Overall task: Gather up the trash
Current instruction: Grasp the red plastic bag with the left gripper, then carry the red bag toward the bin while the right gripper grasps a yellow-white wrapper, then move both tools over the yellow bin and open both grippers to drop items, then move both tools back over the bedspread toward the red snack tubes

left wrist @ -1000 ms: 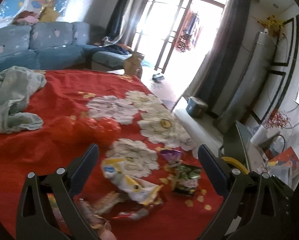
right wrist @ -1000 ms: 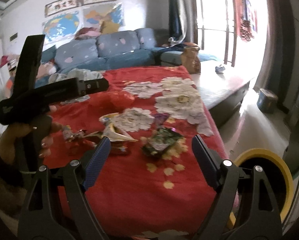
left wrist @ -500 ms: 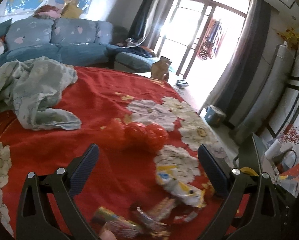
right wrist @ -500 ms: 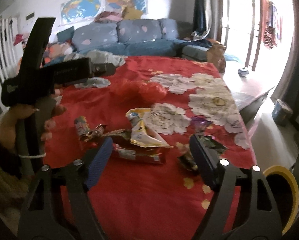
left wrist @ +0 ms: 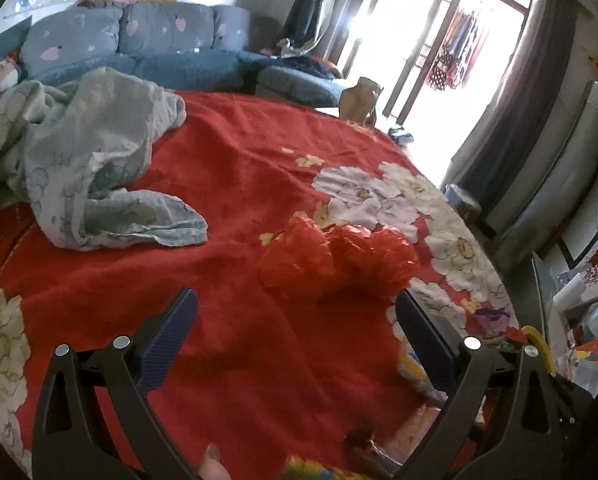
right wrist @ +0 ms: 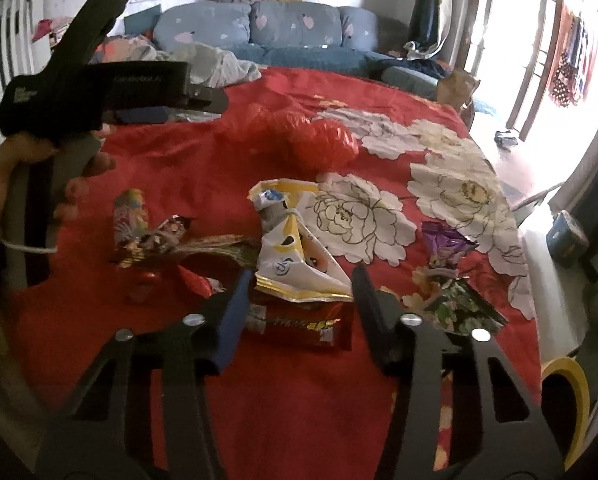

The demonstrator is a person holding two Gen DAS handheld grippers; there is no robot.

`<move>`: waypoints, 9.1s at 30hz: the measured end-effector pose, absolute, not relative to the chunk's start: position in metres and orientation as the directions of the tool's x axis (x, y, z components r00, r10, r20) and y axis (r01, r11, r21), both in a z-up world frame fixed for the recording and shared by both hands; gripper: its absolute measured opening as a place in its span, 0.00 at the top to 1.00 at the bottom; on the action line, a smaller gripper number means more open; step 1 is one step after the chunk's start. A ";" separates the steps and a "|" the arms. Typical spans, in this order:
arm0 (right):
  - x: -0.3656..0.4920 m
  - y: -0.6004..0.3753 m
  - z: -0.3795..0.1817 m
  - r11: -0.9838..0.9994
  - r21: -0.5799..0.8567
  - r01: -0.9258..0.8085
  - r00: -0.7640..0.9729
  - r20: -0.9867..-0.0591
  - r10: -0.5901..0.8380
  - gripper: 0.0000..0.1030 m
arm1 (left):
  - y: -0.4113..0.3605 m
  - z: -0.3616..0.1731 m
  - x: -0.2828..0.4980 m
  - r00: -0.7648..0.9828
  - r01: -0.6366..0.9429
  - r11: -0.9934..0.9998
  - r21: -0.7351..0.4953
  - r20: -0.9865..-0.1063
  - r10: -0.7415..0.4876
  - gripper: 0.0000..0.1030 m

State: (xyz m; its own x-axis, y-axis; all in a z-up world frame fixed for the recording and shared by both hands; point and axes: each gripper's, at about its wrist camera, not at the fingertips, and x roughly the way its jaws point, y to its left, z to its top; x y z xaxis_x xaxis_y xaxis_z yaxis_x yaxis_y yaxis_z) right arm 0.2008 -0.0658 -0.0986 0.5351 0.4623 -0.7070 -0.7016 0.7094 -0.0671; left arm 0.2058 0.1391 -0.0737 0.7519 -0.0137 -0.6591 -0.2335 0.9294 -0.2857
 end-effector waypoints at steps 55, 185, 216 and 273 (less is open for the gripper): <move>0.200 -0.101 -0.053 0.766 0.069 -0.639 0.585 -0.603 0.542 0.83 | 0.095 -0.014 0.195 0.815 -0.058 0.960 -0.274 -0.569 -0.113 0.95; 0.230 -0.486 -0.139 0.885 0.390 0.255 0.730 -0.678 0.089 0.75 | -0.316 -0.119 0.201 0.475 0.633 0.772 -0.053 -0.761 -0.442 0.81; 0.209 -0.392 -0.051 0.977 0.211 0.034 0.830 -0.550 0.090 0.35 | -0.189 -0.039 0.180 0.725 0.362 0.917 -0.169 -0.567 -0.390 0.08; 0.171 -0.117 -0.066 0.779 0.041 -0.626 0.556 -0.677 0.483 0.35 | 0.110 -0.046 0.100 0.774 -0.205 0.960 -0.190 -0.632 0.040 0.08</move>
State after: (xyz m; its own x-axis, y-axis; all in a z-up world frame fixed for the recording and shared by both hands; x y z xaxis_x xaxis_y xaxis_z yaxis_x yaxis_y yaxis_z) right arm 0.1713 -0.1169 -0.0663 0.5556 0.4826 -0.6770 -0.6260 0.7787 0.0413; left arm 0.1003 0.1104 -0.0457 0.7742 0.0401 -0.6317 -0.2047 0.9602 -0.1900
